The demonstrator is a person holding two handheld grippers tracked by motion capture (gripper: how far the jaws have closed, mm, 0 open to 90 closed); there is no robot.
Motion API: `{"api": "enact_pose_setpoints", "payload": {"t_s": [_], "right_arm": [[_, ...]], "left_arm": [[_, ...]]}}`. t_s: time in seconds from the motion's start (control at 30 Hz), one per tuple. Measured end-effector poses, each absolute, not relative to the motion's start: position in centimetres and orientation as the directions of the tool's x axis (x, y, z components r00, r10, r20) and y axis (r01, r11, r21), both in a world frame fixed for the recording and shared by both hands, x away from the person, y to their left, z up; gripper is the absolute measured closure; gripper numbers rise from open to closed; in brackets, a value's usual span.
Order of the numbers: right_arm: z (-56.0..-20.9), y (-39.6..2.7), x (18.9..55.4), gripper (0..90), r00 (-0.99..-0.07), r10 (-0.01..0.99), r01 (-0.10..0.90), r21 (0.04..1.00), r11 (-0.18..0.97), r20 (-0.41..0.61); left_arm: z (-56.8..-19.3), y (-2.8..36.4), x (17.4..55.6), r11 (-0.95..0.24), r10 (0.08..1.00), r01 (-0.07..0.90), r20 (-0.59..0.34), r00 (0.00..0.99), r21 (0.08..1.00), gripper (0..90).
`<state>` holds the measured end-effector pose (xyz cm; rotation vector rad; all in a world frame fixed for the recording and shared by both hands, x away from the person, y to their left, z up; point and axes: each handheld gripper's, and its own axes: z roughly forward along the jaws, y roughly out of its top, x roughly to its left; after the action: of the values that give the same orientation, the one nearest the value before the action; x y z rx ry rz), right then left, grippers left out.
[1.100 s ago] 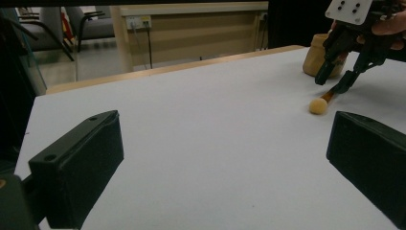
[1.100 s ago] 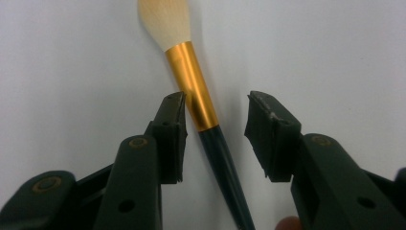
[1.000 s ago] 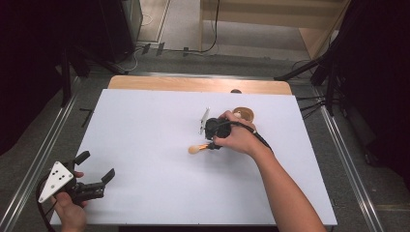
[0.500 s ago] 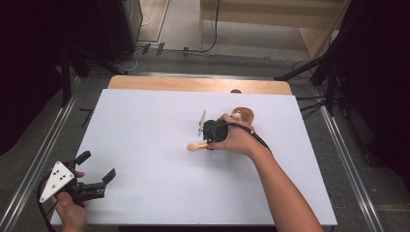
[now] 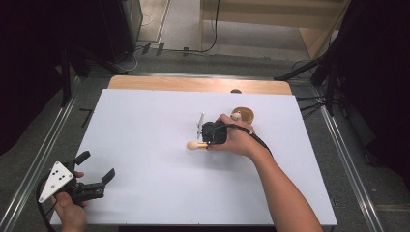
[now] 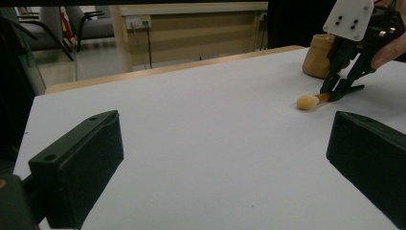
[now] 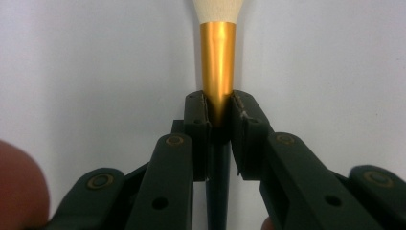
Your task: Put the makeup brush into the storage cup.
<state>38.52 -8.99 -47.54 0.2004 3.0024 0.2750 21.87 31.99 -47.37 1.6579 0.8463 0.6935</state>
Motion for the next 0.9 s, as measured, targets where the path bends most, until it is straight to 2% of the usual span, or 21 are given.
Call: {"api": "enact_pose_setpoints", "payload": {"t_s": [0.17, 0.53, 0.9], "right_arm": [[-46.8, -9.4, 38.5, 79.8, -0.977, 0.177, 0.148, 0.219, 0.964, -0.119], [-44.3, -11.7, 38.6, 79.8, -0.954, 0.287, 0.222, 0.444, 0.868, -0.083], [-42.5, -13.8, 38.5, 79.8, -0.933, 0.356, 0.257, 0.603, 0.756, -0.049]], "left_arm": [[-47.4, 32.0, 21.9, -0.152, 0.818, 0.182, 0.02, 0.574, 0.972, 0.0], [-47.4, 31.9, 21.9, -0.155, 0.817, 0.181, 0.023, 0.577, 0.971, 0.0], [-47.4, 31.9, 21.8, -0.157, 0.817, 0.182, 0.024, 0.577, 0.971, 0.0]]}}
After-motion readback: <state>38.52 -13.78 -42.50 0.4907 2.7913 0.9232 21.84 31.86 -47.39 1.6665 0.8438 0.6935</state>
